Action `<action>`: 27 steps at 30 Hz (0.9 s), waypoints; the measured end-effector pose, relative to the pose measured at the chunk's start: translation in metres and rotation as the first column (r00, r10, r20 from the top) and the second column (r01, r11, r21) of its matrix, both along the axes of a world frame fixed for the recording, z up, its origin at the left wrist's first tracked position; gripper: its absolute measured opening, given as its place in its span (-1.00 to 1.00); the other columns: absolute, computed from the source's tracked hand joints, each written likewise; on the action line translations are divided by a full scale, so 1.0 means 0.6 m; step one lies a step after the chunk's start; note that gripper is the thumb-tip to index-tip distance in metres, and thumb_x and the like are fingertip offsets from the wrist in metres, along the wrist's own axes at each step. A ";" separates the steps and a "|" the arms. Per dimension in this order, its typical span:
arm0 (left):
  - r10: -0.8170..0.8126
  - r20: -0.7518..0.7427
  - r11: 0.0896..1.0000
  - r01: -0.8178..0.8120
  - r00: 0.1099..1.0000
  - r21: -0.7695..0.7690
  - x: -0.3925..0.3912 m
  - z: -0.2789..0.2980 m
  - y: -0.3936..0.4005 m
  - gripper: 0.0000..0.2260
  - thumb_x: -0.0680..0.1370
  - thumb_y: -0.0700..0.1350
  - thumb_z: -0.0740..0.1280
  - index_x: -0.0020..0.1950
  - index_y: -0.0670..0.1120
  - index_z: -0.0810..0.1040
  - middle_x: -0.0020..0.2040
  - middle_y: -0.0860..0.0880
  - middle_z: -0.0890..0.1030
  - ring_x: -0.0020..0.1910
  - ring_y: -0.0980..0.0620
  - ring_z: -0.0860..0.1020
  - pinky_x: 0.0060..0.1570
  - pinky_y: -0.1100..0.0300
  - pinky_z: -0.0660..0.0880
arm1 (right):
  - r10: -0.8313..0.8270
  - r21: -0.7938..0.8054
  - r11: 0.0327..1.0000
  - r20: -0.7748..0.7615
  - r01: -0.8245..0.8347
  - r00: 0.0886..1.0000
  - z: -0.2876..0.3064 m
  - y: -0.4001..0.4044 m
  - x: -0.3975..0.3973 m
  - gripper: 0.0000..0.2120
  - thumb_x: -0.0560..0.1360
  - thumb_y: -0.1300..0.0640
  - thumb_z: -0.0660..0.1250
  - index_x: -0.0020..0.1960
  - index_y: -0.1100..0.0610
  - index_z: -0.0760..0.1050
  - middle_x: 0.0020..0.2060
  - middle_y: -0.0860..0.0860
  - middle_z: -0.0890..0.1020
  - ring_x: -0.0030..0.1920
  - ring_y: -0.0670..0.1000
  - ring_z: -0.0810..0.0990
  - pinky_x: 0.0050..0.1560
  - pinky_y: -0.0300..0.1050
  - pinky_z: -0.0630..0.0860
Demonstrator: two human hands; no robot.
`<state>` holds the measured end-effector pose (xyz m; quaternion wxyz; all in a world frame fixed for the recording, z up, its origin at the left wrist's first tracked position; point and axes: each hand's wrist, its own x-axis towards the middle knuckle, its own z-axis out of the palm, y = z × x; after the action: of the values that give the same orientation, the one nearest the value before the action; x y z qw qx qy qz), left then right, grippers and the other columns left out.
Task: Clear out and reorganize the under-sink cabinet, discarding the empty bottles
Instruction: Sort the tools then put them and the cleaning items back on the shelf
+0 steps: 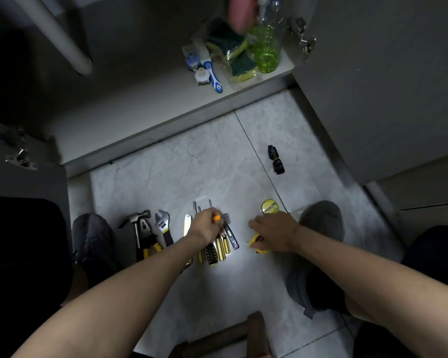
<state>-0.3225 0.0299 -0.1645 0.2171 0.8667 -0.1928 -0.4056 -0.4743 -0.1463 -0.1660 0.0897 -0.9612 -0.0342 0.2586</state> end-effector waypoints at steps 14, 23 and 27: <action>0.282 0.005 0.957 -0.281 0.959 -0.077 0.079 0.030 0.015 -0.95 0.58 -0.13 0.36 -0.06 0.01 0.57 -0.05 -0.04 0.65 -0.01 -0.10 0.61 -0.08 0.20 0.48 | -0.465 0.128 0.878 0.009 0.460 0.885 0.025 0.021 0.116 -0.41 0.39 -0.17 0.39 0.28 0.05 0.25 0.05 0.05 0.50 -0.05 0.16 0.60 -0.17 -0.08 0.43; 0.650 -0.029 0.670 -0.591 0.759 -0.450 0.373 0.126 -0.103 -0.80 0.57 -0.33 0.20 0.07 -0.17 0.58 -0.20 -0.20 0.60 -0.23 -0.11 0.57 -0.19 0.10 0.44 | -0.754 0.488 0.619 0.150 0.615 0.640 0.113 -0.069 0.379 -0.50 0.33 -0.15 0.51 0.18 -0.10 0.39 0.12 -0.06 0.52 0.07 0.04 0.55 -0.03 -0.15 0.35; 0.596 0.092 0.764 -0.529 0.798 -0.369 0.493 0.145 -0.148 -0.81 0.55 -0.26 0.30 0.10 -0.13 0.64 -0.13 -0.12 0.67 -0.18 -0.07 0.61 -0.18 0.10 0.56 | -0.748 0.483 0.650 0.272 0.586 0.606 0.142 -0.088 0.498 -0.48 0.33 -0.16 0.47 0.22 -0.08 0.43 0.14 -0.02 0.54 0.14 0.09 0.54 0.08 -0.02 0.50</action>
<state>-0.0269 -0.0590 -0.0773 0.4476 0.8732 -0.0079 -0.1927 -0.1753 -0.1990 -0.0809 0.3379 -0.9014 0.2687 -0.0342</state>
